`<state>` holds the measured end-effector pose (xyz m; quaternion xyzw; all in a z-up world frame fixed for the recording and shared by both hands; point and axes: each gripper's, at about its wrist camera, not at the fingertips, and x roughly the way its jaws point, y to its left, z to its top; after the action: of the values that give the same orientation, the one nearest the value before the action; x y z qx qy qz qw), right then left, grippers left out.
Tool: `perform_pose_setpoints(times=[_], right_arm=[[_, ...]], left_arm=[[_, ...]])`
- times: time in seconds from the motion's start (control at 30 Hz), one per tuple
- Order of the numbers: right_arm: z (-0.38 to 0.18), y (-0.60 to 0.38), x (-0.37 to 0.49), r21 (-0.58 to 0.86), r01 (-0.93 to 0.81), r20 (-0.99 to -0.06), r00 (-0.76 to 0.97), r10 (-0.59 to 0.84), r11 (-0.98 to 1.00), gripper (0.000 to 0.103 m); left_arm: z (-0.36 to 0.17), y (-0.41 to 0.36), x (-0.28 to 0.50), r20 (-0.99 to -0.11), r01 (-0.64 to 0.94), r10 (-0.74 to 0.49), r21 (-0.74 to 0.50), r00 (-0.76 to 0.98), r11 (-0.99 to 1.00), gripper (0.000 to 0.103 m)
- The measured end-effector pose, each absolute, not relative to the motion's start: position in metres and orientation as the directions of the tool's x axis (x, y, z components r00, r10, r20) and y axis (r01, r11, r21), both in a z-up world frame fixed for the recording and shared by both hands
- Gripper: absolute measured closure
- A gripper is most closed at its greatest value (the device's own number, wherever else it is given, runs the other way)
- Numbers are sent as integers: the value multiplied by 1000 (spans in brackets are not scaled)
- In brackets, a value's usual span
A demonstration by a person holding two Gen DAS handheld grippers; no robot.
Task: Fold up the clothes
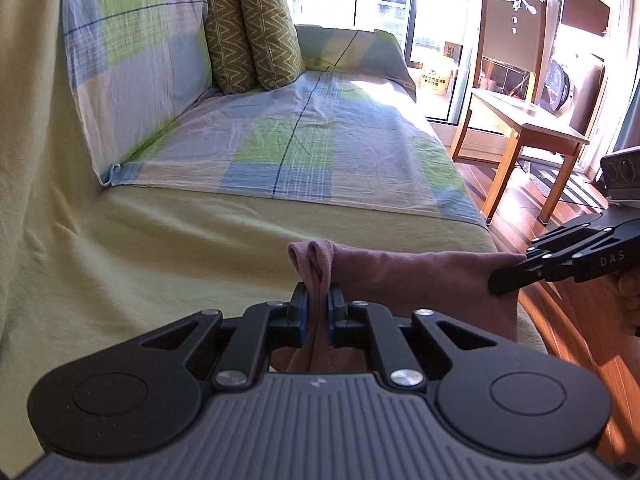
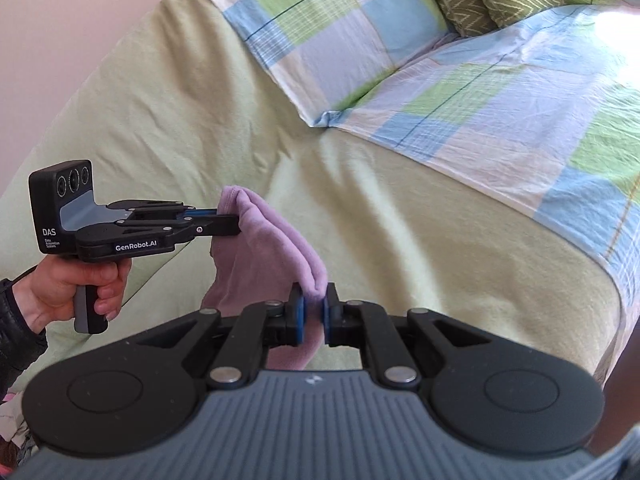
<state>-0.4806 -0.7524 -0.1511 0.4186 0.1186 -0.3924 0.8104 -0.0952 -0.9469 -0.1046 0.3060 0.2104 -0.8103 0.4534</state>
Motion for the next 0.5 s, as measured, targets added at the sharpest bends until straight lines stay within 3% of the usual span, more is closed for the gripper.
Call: perform_pose_setpoints(times=[0.3, 0.37, 0.43, 0.5], right_arm=[[-198, -775, -505, 606, 757, -569, 628, -531, 246, 95], [-205, -777, -505, 585, 772, -584, 613, -532, 247, 83], [-206, -775, -506, 564, 786, -588, 596, -546, 251, 78], [-201, -769, -511, 537, 804, -571, 568, -592, 254, 78]], left_arm=[[-155, -999, -133, -757, 858, -548, -31, -356, -514, 93], [-164, -1000, -134, -767, 873, -552, -24, -328, -486, 88], [-168, -1001, -135, -769, 891, -570, 3, -289, -455, 78], [-164, -998, -132, -758, 902, -594, 17, -270, -431, 76]])
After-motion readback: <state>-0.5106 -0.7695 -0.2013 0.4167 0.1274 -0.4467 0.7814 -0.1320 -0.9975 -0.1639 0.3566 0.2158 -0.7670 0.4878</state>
